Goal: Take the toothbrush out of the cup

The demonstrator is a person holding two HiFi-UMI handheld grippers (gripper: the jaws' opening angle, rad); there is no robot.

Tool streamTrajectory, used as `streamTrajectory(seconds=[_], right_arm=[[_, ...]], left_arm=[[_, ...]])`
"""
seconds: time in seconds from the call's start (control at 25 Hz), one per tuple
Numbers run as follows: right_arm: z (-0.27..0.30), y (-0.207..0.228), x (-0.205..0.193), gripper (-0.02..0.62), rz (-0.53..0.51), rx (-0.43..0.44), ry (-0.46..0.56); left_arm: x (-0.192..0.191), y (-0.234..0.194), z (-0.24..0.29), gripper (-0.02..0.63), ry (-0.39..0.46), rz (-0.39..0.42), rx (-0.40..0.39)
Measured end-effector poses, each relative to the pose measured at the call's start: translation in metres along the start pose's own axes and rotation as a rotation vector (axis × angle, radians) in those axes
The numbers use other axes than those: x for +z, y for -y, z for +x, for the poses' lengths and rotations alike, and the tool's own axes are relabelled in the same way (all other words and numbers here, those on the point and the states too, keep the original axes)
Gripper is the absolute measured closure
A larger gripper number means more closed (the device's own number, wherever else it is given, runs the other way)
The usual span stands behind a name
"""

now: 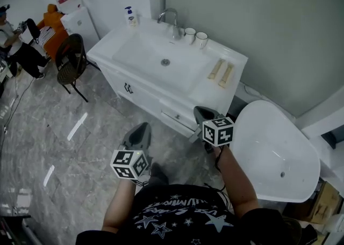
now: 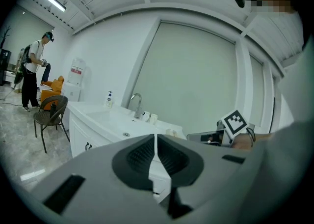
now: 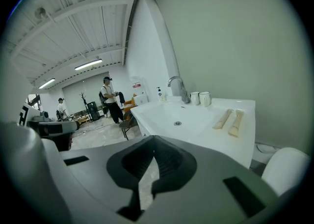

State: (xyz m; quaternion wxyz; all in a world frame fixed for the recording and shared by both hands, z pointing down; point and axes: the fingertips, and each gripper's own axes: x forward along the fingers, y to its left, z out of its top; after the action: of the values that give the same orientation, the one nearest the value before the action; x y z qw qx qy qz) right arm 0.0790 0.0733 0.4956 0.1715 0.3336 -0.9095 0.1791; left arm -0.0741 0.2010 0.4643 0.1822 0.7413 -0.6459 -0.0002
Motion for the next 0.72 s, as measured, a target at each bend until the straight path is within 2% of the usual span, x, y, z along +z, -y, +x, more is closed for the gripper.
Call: streamTrajectory(seconds=[0.72], right_arm=[[-0.103, -0.03, -0.044, 0.582, -0.081, 0.148, 0.014]], left_arm=[[-0.05, 0.095, -0.081, 0.578, 0.027, -0.027, 0.107]])
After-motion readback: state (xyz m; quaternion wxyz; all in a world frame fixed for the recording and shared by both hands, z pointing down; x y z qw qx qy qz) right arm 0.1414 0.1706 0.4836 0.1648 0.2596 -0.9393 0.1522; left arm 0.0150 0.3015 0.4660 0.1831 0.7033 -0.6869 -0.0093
